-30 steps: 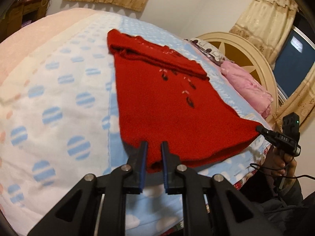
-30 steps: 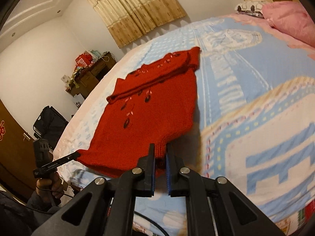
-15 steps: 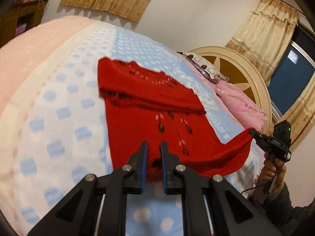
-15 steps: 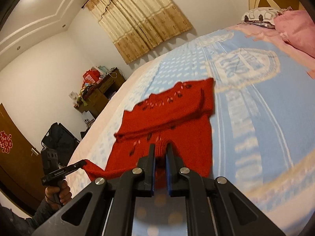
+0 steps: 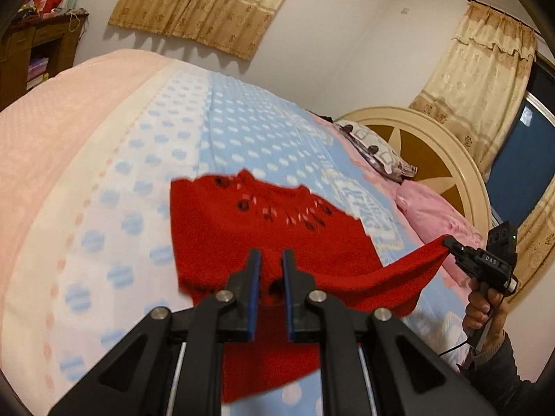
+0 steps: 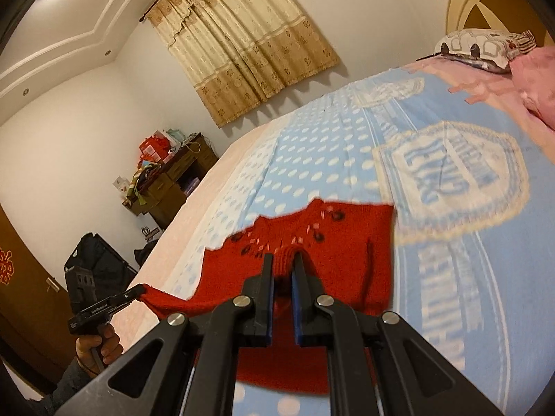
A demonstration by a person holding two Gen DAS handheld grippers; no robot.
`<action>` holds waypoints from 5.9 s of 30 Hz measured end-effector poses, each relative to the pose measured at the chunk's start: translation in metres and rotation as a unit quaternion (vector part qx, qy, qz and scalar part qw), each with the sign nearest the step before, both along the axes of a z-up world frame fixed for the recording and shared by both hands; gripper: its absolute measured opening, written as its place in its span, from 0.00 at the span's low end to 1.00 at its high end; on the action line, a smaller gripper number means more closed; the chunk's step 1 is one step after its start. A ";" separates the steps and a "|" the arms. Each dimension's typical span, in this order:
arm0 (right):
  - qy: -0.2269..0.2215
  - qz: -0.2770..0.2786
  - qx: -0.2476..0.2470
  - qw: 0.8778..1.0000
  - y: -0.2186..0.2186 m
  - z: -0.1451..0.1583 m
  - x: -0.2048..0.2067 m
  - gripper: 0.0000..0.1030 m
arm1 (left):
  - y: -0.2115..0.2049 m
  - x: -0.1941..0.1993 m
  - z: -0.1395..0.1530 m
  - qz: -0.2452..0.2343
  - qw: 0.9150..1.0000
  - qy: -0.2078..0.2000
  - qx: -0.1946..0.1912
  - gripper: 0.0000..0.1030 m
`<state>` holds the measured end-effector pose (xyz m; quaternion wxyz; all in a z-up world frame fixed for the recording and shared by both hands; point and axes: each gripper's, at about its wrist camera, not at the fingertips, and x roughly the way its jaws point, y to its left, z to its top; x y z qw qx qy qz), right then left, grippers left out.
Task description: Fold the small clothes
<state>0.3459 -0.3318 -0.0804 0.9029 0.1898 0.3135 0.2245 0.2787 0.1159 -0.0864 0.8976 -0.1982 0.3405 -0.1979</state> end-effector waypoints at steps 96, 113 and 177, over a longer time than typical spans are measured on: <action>0.044 -0.039 -0.195 0.979 0.029 -0.064 0.191 0.73 | -0.014 0.133 -0.031 0.045 0.984 -0.001 0.173 0.65; 0.074 0.036 -0.191 0.978 0.060 -0.120 0.057 0.73 | -0.036 0.061 -0.089 0.043 0.979 0.066 0.187 0.78; -0.120 0.158 -0.399 0.895 0.310 -0.131 -0.035 0.73 | 0.053 0.030 -0.070 0.083 0.990 0.060 0.097 0.97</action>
